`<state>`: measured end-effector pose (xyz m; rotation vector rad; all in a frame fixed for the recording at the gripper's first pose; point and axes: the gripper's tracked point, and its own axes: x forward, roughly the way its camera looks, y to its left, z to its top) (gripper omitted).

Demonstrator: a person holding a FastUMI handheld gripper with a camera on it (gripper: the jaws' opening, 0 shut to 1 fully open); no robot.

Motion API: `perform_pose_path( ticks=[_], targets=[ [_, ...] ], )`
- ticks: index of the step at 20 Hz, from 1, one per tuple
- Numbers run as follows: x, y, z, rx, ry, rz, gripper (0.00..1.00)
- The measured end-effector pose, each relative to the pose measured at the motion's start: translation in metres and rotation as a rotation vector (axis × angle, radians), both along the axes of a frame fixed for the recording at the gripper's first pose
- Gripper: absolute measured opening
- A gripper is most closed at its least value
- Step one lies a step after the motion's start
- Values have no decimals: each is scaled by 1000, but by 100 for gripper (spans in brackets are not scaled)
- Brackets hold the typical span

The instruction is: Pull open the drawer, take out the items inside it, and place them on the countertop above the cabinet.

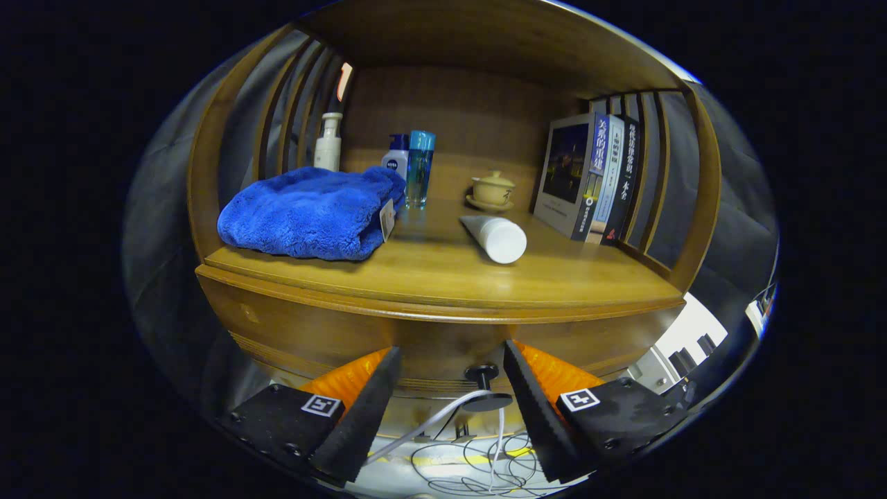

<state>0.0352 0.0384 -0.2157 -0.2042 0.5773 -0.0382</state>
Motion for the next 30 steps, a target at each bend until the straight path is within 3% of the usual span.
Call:
perform_pose_path(
  ticks=[6, 16, 20, 25, 30],
  targets=[
    [-16, -17, -3, -89, -8, 16, 96],
    [-38, -142, 135, 42, -334, -271, 98],
    [-48, -110, 203, 313, -504, -181, 98],
    [-79, -89, 241, 263, -555, -93, 98],
    [-71, -73, 222, 284, -514, -63, 98]
  ],
)
